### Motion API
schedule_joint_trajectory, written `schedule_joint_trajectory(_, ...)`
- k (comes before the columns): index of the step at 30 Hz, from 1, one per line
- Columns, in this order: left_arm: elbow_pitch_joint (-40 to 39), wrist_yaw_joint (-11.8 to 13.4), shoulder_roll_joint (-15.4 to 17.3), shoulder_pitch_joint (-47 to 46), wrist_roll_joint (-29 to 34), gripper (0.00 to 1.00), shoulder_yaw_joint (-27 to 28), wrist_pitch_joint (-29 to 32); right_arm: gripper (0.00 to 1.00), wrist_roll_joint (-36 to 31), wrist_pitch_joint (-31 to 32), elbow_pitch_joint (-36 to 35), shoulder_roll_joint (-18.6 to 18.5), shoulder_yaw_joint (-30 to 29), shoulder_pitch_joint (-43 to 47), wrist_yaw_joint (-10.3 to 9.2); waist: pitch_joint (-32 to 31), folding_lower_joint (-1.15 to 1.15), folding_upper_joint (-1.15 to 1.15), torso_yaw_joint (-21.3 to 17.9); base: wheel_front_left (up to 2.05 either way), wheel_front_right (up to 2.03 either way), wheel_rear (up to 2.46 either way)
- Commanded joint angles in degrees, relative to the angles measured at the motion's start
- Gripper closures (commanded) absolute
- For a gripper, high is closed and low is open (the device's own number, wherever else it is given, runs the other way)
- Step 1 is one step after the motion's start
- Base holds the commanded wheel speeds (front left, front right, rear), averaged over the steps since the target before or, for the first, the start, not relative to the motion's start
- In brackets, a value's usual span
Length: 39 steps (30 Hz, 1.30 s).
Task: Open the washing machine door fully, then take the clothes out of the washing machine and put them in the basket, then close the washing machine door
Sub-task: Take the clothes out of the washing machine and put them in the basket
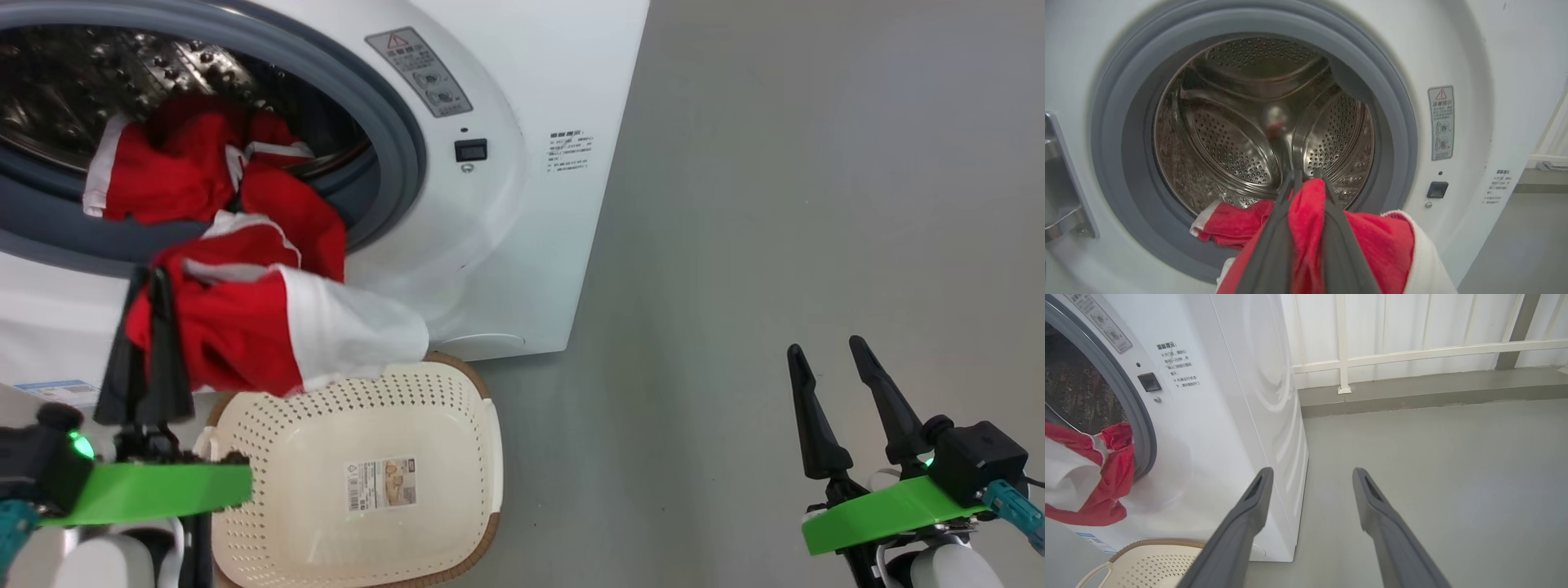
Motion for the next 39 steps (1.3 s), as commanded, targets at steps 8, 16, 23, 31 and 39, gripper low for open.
schedule_joint_trajectory(8, 7.9, -0.3, 0.7, 1.4, -0.8, 1.0, 1.3, -0.2, 0.0, 0.4, -0.4, -1.6, -0.5, 2.0, -0.5, 0.42, 2.5, 0.0, 0.0, -0.7, 0.0, 0.0, 0.0)
schedule_joint_trajectory(16, 18.4, -0.3, 0.7, -0.4, -0.4, 1.0, -0.1, -0.2, 0.0, 0.9, -0.4, -2.0, -0.5, 2.2, -2.3, 0.42, 6.3, 0.0, 0.0, -1.4, 0.0, 0.0, 0.0)
schedule_joint_trajectory(23, 28.2, -0.3, 0.9, -3.3, 0.2, 1.0, -0.5, -0.2, 0.0, 1.4, -0.4, -2.4, -0.5, 2.2, -4.1, 0.42, 10.2, 0.0, 0.0, -2.5, 0.0, 0.0, 0.0)
schedule_joint_trajectory(31, 36.8, -0.3, 1.9, -7.4, 0.9, 1.0, -1.0, -0.2, 0.0, 1.7, -0.4, -2.9, -0.5, 2.1, -5.6, 0.42, 14.0, 0.0, 0.0, -3.5, 0.0, 0.0, 0.0)
schedule_joint_trajectory(39, 42.3, -0.3, 2.5, -11.9, 0.8, 1.0, -2.6, -0.2, 0.0, 1.9, -0.4, -3.5, -0.5, 1.9, -7.1, 0.42, 17.7, 0.0, 0.0, -4.0, 0.0, 0.0, 0.0)
